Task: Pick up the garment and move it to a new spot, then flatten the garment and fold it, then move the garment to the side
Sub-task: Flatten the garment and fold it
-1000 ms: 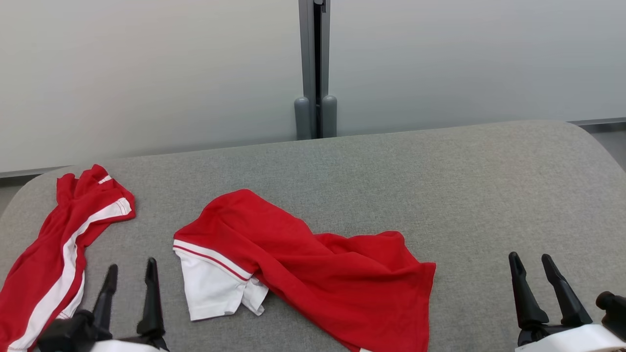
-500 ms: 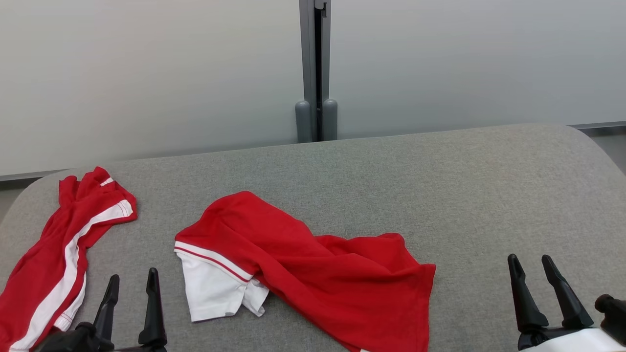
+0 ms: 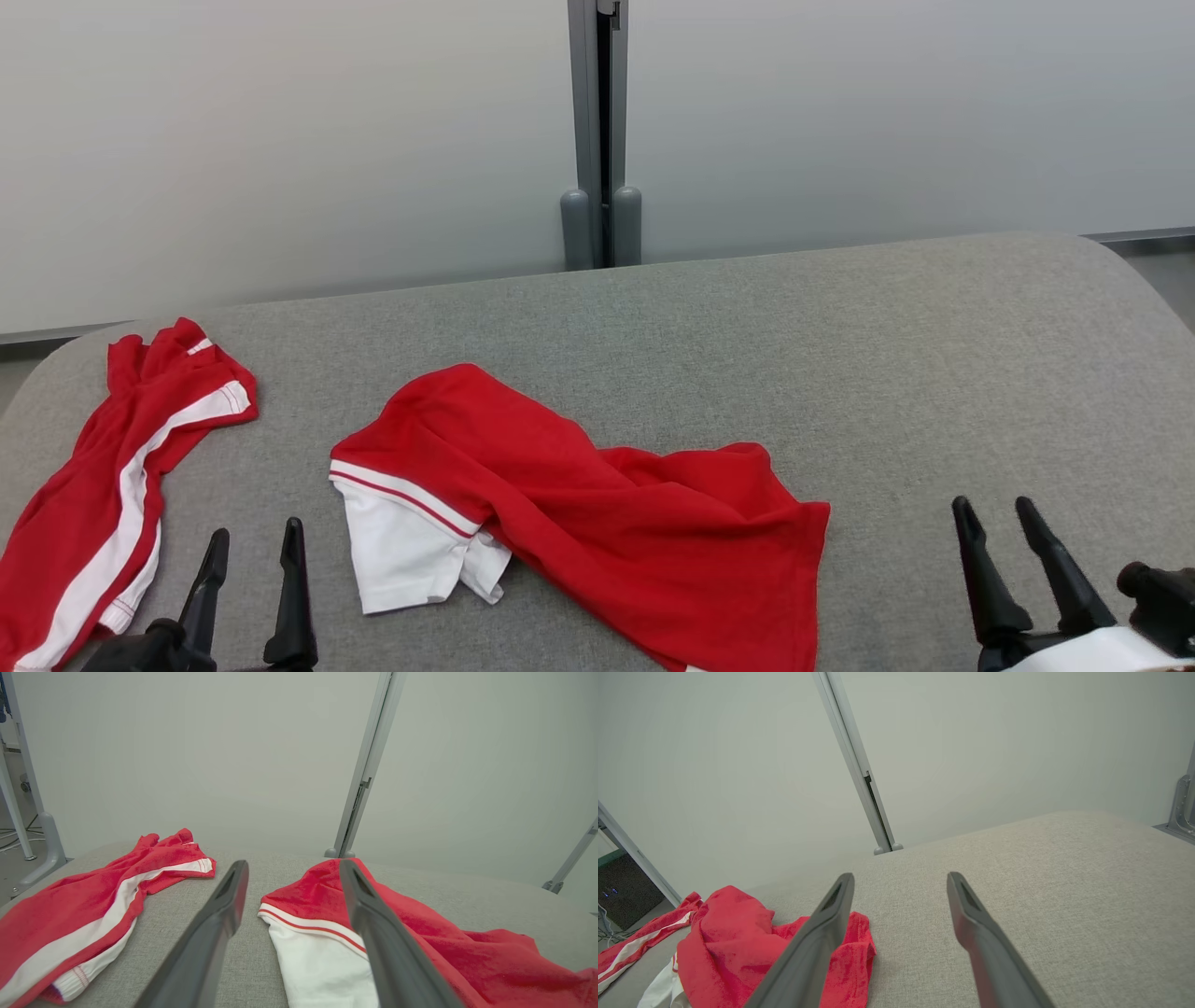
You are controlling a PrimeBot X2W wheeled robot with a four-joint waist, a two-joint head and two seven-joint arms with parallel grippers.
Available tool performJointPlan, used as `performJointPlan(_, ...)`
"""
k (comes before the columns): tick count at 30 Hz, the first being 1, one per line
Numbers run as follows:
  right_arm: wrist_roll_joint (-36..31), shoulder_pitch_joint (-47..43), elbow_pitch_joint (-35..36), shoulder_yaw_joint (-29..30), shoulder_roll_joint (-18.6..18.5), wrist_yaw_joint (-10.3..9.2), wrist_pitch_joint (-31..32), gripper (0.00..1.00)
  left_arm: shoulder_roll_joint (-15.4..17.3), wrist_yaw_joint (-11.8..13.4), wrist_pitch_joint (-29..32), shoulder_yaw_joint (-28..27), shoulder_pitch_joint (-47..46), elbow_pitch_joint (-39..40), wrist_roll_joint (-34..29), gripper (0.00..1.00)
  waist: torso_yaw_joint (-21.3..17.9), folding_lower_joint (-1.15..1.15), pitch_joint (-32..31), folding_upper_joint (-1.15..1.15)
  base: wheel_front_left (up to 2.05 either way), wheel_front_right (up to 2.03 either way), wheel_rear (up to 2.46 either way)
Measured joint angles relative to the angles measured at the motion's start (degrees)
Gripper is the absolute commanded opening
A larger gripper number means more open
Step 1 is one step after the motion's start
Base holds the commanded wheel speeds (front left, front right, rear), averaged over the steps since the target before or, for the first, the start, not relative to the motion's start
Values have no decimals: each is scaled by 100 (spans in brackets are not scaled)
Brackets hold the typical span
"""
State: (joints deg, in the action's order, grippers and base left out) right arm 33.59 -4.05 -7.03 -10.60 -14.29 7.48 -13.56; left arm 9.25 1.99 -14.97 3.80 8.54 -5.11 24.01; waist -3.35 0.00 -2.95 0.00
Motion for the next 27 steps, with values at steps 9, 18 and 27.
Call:
performJointPlan(9, 869, -324, 113, -782, -327, 0, 1708, 100, 332, 7, 1322, 8, 80, 78, 299, 100, 15, 0, 89, 0, 0, 0, 0)
performJointPlan(18, 1519, -472, 108, -1371, -179, 1, 2997, 100, 605, -101, 2938, 254, 25, -203, 737, 100, 26, 0, 289, 0, 0, 0, 0)
performJointPlan(27, 1417, -232, -312, -1526, 104, 0, 3117, 100, 563, -299, 3201, 459, -639, -938, 833, 100, 93, 0, 511, 0, 0, 0, 0)
